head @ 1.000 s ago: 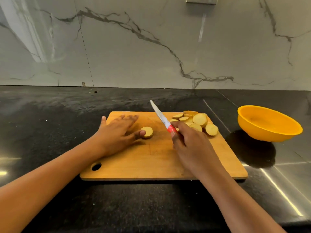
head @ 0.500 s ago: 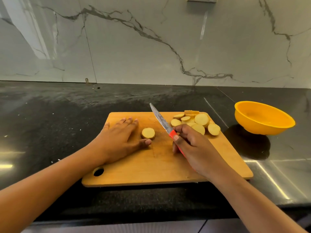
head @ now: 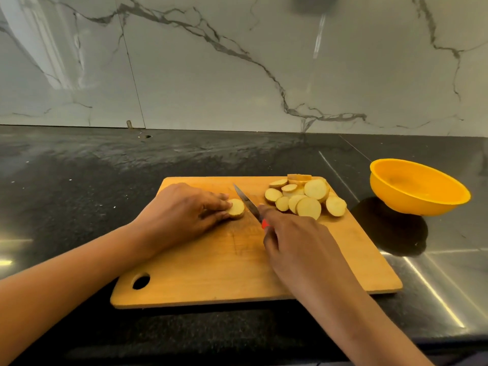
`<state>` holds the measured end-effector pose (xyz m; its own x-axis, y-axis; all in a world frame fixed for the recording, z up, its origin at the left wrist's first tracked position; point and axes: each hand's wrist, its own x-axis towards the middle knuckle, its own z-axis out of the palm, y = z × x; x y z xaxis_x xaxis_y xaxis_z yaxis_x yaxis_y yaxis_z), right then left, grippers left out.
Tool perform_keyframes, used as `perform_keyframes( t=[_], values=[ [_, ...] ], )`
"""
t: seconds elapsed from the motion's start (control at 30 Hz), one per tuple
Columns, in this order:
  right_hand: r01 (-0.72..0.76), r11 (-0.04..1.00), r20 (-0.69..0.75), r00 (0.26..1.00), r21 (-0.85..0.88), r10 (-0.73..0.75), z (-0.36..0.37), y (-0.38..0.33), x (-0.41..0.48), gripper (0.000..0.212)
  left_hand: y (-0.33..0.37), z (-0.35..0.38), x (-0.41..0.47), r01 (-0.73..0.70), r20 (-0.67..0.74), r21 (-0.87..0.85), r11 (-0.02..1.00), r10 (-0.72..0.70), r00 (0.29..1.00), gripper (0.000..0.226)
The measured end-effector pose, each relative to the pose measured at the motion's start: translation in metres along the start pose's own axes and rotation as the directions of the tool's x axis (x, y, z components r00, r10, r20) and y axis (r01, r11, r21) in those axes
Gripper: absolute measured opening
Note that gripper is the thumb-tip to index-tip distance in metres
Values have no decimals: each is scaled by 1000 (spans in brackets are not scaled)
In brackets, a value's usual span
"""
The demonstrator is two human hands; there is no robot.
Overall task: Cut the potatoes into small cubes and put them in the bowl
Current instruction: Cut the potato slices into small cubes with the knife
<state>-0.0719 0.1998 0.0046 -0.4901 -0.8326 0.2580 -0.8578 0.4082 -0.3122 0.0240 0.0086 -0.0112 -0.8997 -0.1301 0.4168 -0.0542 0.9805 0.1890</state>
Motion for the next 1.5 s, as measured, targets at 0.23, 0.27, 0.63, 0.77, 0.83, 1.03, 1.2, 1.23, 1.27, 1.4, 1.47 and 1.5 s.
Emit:
perform_keyframes(
  t=[0.23, 0.27, 0.63, 0.77, 0.83, 1.03, 1.2, 1.23, 1.27, 1.4, 1.47, 1.5],
  values=[
    [43, 999, 0, 999, -22, -43, 7, -1, -5, 52, -2, 4, -3, -104, -42, 28, 994, 105, 994, 39],
    [47, 999, -3, 999, -25, -47, 7, -1, -5, 52, -2, 4, -3, -113, -43, 30, 993, 114, 993, 39],
    [56, 998, 31, 998, 4, -56, 4, -1, -5, 53, -5, 8, 1, -146, -47, 11, 989, 146, 988, 27],
    [72, 996, 46, 996, -46, -70, 5, 0, -2, 53, -7, 9, 0, -140, -47, -14, 990, 139, 989, 29],
    [85, 992, 45, 996, -92, -81, 8, -2, 0, 54, -6, 8, 0, -134, -48, -31, 991, 132, 990, 29],
    [91, 983, 121, 990, -160, -71, 6, -14, 14, 50, -4, 7, 0, -139, -60, -27, 990, 137, 989, 24],
    [106, 981, 177, 981, -163, -77, -1, -6, -17, 61, -4, 6, -1, -105, -26, -55, 993, 103, 994, 36],
    [100, 983, 187, 980, -156, -70, -3, -5, -22, 61, -4, 6, -1, -98, -23, -63, 993, 97, 995, 38],
    [93, 985, 189, 980, -146, -64, -5, -4, -26, 60, -4, 6, -1, -89, -25, -66, 994, 87, 996, 38],
    [77, 993, 176, 983, -92, -60, -12, -2, -32, 56, -3, 5, -1, -55, -59, -59, 997, 52, 997, 40],
    [76, 995, 158, 985, -67, -65, -16, -1, -32, 54, -3, 4, -2, -51, -71, -58, 997, 47, 996, 41],
    [74, 995, 142, 988, -59, -65, -17, 0, -31, 54, -3, 4, -3, -53, -74, -59, 997, 48, 996, 42]
  ],
)
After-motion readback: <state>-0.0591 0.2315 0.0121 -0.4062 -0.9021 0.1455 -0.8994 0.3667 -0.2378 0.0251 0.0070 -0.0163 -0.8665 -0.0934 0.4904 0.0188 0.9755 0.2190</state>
